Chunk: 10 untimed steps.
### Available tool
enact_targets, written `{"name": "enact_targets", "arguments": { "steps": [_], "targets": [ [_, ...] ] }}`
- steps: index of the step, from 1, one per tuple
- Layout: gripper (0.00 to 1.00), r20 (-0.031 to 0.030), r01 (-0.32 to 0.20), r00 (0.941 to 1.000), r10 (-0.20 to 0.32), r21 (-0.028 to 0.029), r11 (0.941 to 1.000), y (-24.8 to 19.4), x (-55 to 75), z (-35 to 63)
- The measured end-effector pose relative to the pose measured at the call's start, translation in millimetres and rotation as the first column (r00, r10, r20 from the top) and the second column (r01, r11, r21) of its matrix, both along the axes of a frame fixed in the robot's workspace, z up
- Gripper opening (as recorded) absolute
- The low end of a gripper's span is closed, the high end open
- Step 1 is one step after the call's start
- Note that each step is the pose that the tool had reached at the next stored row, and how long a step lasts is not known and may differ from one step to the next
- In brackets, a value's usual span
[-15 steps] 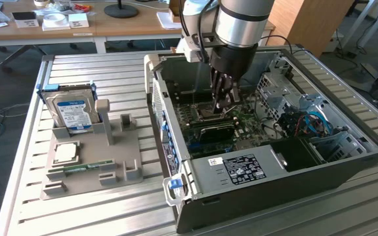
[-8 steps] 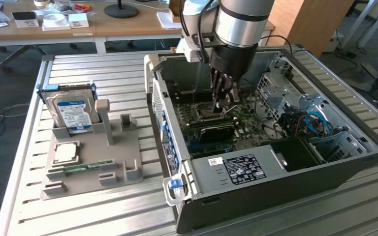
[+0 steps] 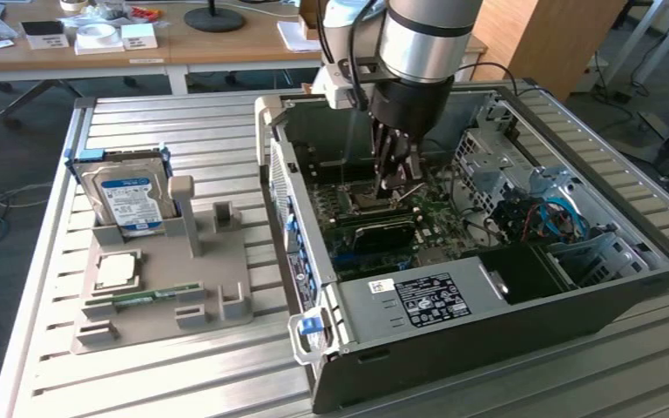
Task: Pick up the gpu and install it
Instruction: 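Press down on the gpu until it lock into place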
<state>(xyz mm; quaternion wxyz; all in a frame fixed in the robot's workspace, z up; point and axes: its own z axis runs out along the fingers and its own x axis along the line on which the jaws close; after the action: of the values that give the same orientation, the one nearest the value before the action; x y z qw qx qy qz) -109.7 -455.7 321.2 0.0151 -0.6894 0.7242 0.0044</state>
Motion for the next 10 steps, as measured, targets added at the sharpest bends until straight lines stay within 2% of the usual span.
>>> {"name": "enact_targets", "arguments": {
  "steps": [10],
  "targets": [
    [0.11, 0.0000, 0.000, 1.0000, 0.000, -0.0001, 1.0000, 0.7, 0.0, -17.3]
  ]
}}
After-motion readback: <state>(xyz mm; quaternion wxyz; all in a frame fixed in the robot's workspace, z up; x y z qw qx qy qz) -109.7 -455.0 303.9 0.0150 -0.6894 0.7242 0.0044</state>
